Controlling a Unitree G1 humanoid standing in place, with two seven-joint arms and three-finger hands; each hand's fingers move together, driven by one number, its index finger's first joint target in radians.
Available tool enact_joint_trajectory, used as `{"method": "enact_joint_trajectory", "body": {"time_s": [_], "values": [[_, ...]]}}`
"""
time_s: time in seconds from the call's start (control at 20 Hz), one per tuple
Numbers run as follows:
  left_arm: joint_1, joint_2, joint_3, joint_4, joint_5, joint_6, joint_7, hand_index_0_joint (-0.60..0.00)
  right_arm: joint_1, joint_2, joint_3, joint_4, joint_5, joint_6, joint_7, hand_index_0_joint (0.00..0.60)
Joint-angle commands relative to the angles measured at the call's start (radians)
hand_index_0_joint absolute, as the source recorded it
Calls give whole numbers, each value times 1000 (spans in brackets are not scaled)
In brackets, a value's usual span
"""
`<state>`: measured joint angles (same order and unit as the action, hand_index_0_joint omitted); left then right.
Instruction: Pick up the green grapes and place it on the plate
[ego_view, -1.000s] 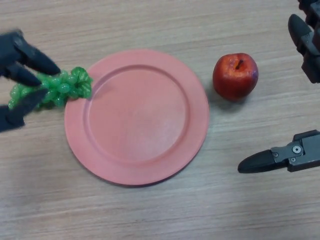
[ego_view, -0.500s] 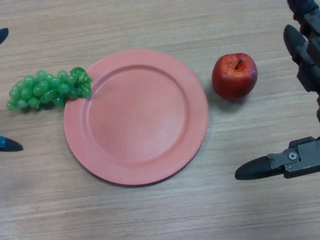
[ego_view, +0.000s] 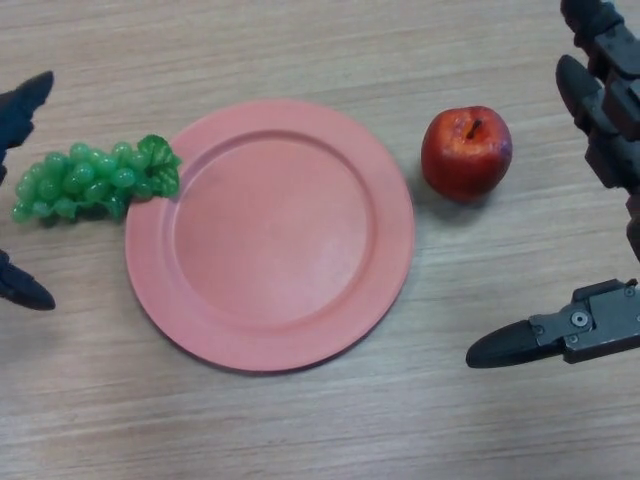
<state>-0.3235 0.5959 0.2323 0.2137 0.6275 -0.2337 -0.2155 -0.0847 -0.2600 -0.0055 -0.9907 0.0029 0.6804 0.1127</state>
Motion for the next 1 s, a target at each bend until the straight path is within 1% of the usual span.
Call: {"method": "enact_joint_trajectory", "body": {"time_s": [0.05, 0.2, 0.25, 0.3, 0.4, 0.45, 0.5, 0.55, 0.7, 0.8, 0.9, 0.95, 1.0], "values": [[-80, 98, 52, 9, 14, -67, 121, 0, -15, -33, -55, -57, 50, -164, -43, 0], [-142, 104, 7, 120, 59, -90, 155, 0, -8, -44, -63, -57, 65, -170, -53, 0], [-160, 105, 0, 143, 44, -107, 135, 0, -3, -48, -70, -57, 75, -175, -57, 0], [-174, 104, -2, 155, 37, -112, 132, 0, -2, -52, -73, -57, 81, -176, -59, 0], [-196, 104, -10, 181, 36, -119, 137, -200, 1, -56, -77, -57, 87, -180, -63, 0], [-220, 103, -22, 215, 44, -123, 148, -351, 4, -59, -77, -57, 90, -184, -68, 0], [-241, 100, -33, 248, 51, -127, 160, -450, 7, -61, -78, -57, 92, -188, -72, 0], [-288, 85, -61, 331, 76, -133, 209, -593, 13, -68, -78, -57, 97, -192, -82, 0], [-298, 76, -78, 366, 93, -130, 227, -600, 15, -75, -86, -57, 107, -198, -84, 0], [-305, 74, -94, 402, 130, -137, 255, -600, 16, -78, -89, -57, 113, -199, -89, 0], [-307, 79, -88, 423, 142, -147, 288, -600, 16, -81, -84, -57, 109, -202, -95, 0], [-313, 90, -87, 443, 164, -154, 334, -600, 20, -80, -82, -57, 106, -207, -96, 0], [-316, 96, -85, 449, 173, -156, 357, -600, 21, -80, -82, -57, 106, -207, -96, 0]]}}
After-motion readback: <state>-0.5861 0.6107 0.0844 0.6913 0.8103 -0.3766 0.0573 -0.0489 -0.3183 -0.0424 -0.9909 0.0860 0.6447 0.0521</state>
